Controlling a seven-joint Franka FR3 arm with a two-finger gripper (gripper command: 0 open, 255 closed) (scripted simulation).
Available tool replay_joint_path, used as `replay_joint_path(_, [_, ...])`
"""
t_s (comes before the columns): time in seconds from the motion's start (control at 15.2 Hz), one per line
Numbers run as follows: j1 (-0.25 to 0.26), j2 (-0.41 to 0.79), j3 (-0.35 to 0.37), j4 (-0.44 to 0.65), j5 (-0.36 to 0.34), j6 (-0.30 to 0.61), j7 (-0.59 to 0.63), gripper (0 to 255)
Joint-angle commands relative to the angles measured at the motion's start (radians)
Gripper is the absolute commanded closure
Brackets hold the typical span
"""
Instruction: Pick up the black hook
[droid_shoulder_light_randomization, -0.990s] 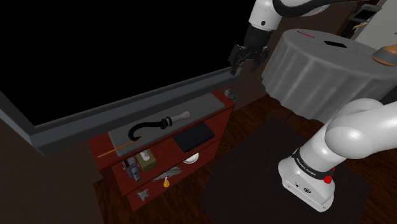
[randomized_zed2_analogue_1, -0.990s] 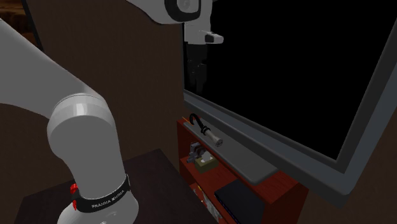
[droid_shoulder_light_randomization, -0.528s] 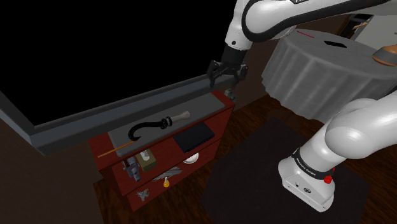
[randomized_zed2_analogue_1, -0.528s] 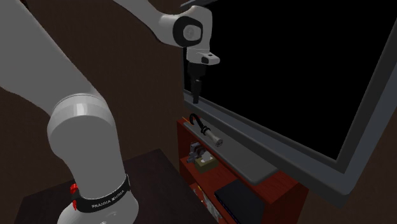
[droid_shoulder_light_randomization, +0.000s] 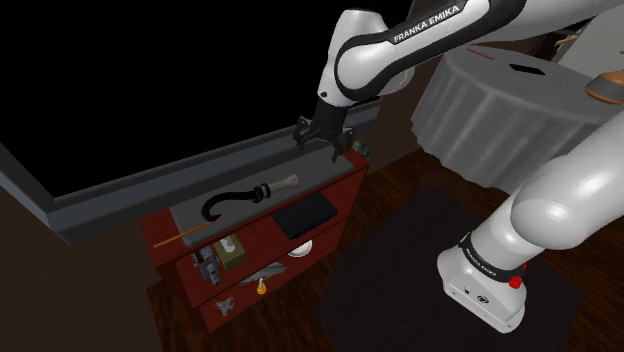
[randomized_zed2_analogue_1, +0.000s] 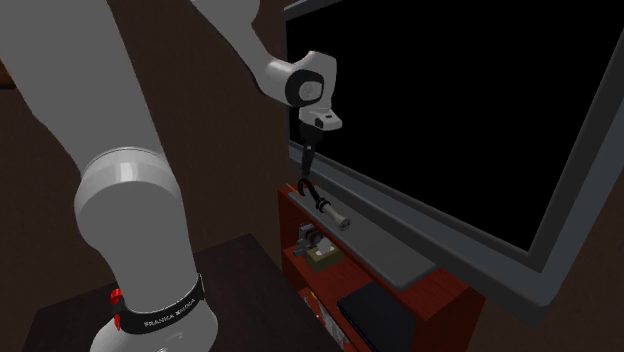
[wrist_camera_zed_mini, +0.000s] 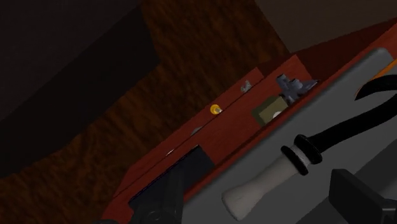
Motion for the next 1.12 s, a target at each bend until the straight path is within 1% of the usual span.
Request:
replay_joint_path(0.0, [0.0, 0.096, 0.013, 0.034, -0.006, 0.065, 0.065, 0])
replay_joint_path(0.26, [0.02, 0.263, 0.02, 0.115, -0.026, 0.16, 0.196, 0])
replay_joint_path(0.53, [0.057, 0.428, 0.002, 0.216, -0.044, 0.236, 0.315, 0])
replay_joint_path(0.79, [0.101, 0.589, -0.027, 0.338, -0.048, 0.29, 0.416, 0])
replay_joint_path(1.06, [0.143, 0.746, -0.058, 0.479, -0.037, 0.324, 0.503, 0])
